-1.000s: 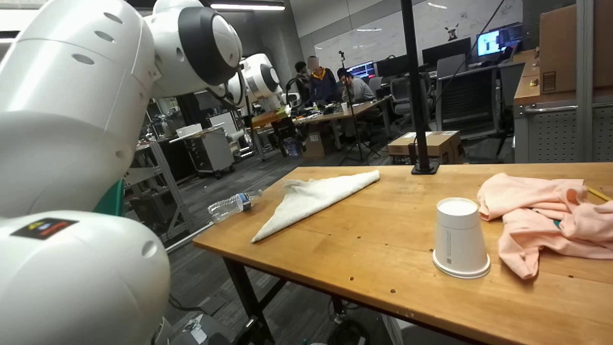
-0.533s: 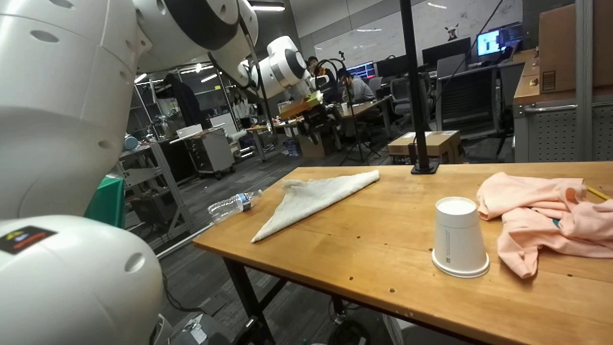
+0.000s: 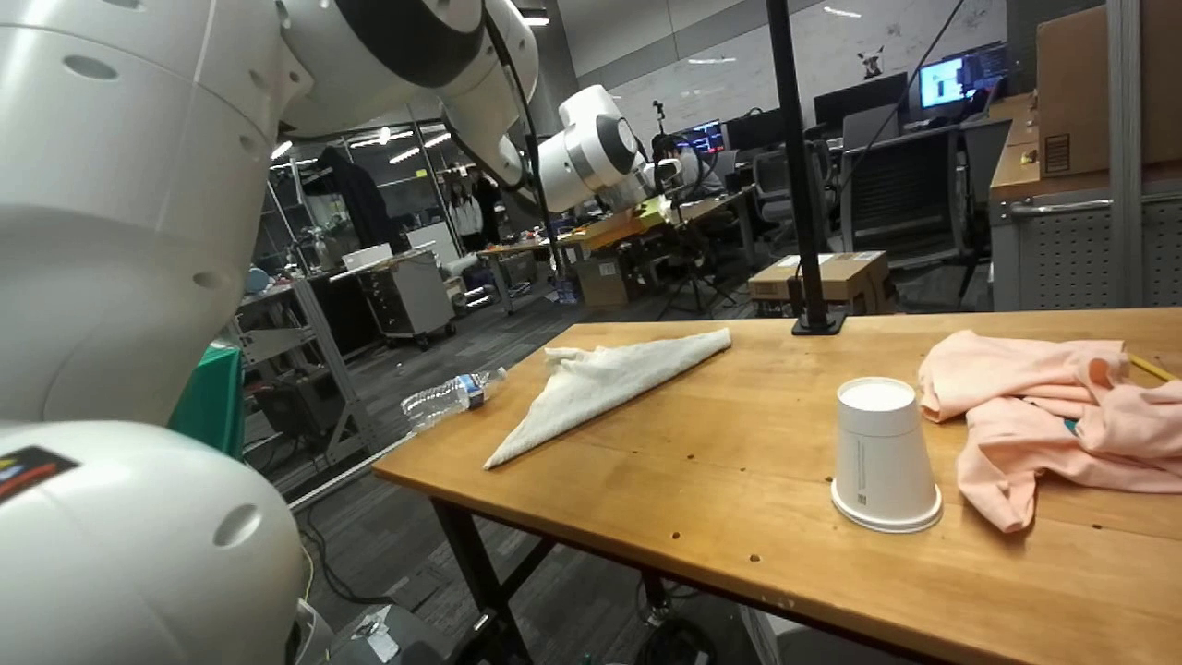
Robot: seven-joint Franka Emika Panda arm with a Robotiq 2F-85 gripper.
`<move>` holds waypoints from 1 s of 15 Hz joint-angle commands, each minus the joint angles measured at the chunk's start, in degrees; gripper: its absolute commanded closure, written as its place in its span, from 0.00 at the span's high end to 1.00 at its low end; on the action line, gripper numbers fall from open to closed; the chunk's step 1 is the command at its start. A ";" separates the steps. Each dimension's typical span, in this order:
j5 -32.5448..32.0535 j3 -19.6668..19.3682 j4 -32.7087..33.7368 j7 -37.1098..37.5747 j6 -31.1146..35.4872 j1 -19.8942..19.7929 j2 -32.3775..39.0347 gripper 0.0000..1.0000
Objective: Fold the white towel into a triangle twice
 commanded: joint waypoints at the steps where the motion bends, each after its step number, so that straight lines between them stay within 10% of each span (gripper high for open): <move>1: 0.49 -1.25 3.08 1.99 3.08 -0.84 2.40 1.00; 15: 2.20 -4.06 11.44 13.11 2.75 0.43 15.29 1.00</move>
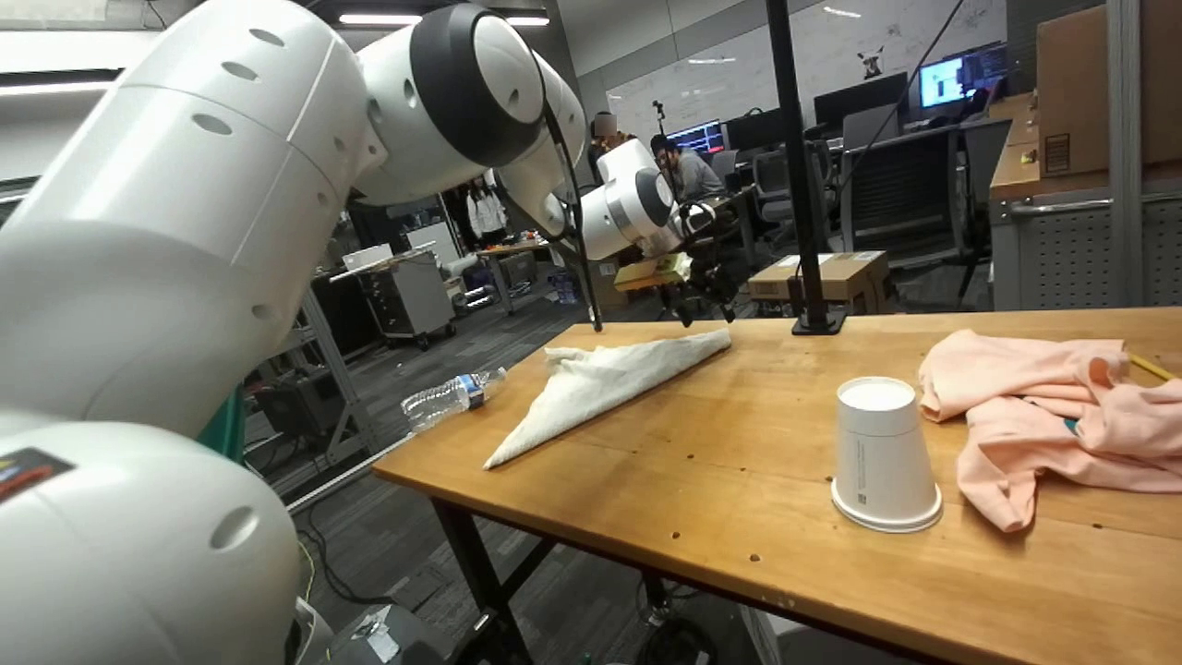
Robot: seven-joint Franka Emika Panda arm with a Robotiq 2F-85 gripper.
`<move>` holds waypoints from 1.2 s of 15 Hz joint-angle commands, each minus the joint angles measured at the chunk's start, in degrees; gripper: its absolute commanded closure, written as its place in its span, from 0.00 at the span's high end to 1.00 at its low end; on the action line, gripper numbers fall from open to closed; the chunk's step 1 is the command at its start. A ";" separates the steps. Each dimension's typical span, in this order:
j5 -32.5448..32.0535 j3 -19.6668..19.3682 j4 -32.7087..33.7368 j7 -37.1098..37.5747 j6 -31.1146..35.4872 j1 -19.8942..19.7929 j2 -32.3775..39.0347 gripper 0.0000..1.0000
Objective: Fold the white towel into a triangle twice
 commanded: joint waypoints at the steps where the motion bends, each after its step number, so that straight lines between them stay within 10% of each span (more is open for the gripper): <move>1: 1.82 -1.45 3.15 0.54 -1.73 0.87 3.01 1.00; 7: 5.17 0.20 4.86 -1.49 -8.64 -0.16 4.59 1.00; 18: 4.99 1.09 5.11 -4.31 -12.19 1.61 2.89 0.05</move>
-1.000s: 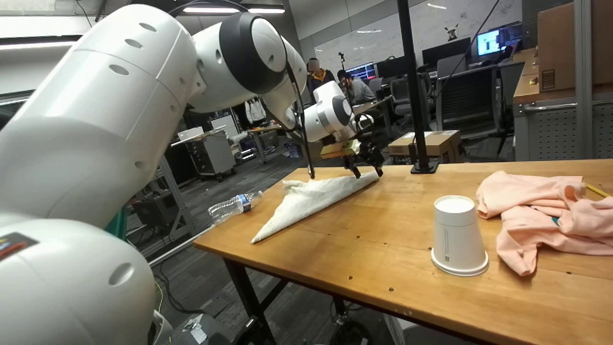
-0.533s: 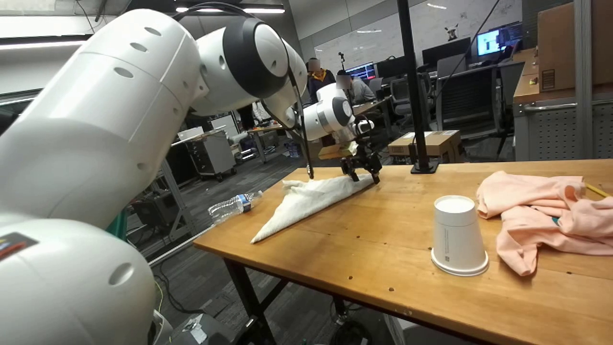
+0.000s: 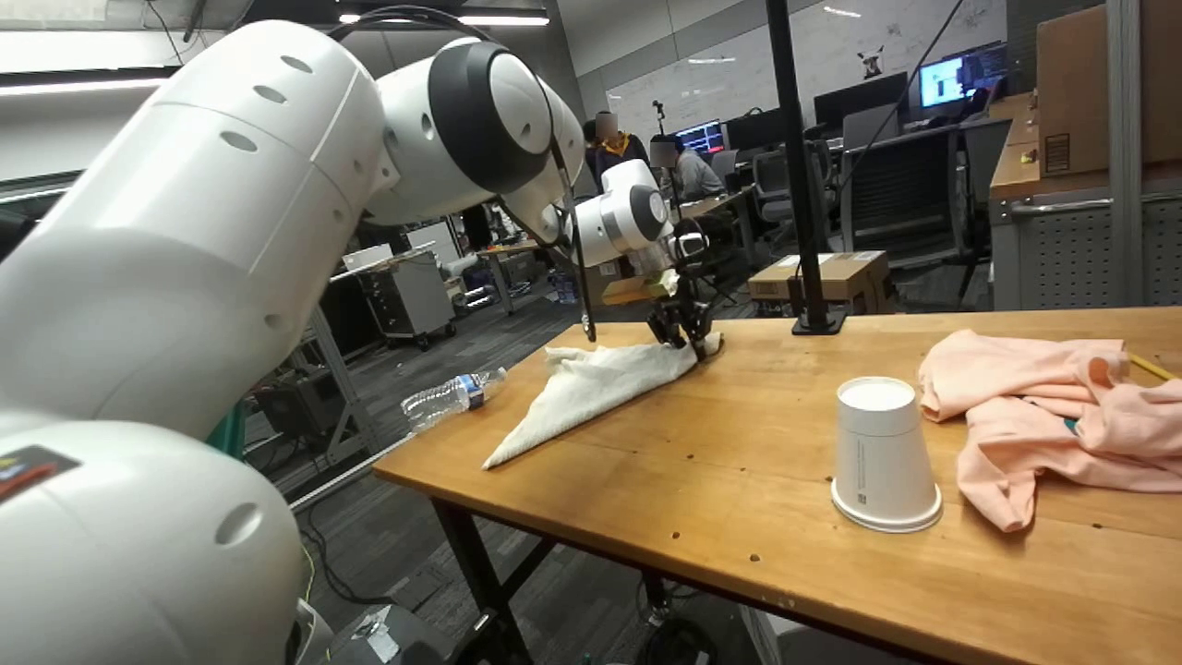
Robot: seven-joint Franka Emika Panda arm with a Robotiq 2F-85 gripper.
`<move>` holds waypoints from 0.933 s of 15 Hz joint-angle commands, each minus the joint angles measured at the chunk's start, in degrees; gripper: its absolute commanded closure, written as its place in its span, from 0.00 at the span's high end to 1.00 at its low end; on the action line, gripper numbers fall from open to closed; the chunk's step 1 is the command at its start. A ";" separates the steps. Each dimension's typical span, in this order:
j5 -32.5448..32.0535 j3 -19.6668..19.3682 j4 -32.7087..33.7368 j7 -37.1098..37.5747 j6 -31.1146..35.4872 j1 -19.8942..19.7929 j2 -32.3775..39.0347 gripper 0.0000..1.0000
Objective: Fold the white towel into a triangle twice
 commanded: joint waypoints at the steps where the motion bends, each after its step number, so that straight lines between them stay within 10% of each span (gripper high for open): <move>1: -0.30 -0.39 0.87 -1.71 -0.94 1.18 -0.92 0.01; 14: -11.06 -0.92 -22.57 3.59 0.24 7.73 -25.16 0.04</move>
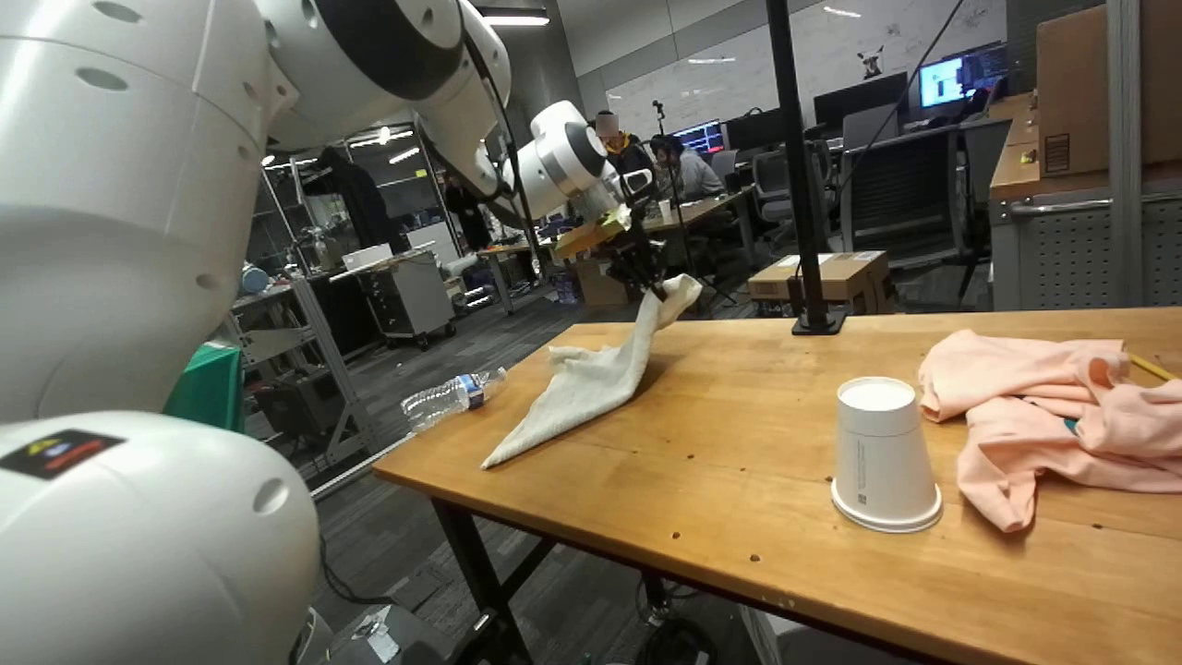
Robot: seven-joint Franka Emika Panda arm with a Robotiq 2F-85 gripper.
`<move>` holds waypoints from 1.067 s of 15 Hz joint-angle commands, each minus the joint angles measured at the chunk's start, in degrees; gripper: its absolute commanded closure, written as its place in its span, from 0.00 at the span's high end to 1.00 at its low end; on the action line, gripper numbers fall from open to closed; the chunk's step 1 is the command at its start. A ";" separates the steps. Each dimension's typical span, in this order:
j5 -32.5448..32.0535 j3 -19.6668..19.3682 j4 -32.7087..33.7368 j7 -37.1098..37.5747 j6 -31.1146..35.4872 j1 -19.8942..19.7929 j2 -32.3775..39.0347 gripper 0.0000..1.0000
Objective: Fold the white towel into a triangle twice
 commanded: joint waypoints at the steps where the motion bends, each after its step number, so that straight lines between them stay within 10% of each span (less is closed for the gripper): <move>1: -2.55 0.65 -13.76 3.89 -1.03 2.23 -11.61 0.04; 9: -2.85 9.74 -34.22 14.58 -10.18 4.31 -29.50 0.04; 16: -3.48 21.39 -38.67 20.26 -15.43 6.13 -31.96 0.05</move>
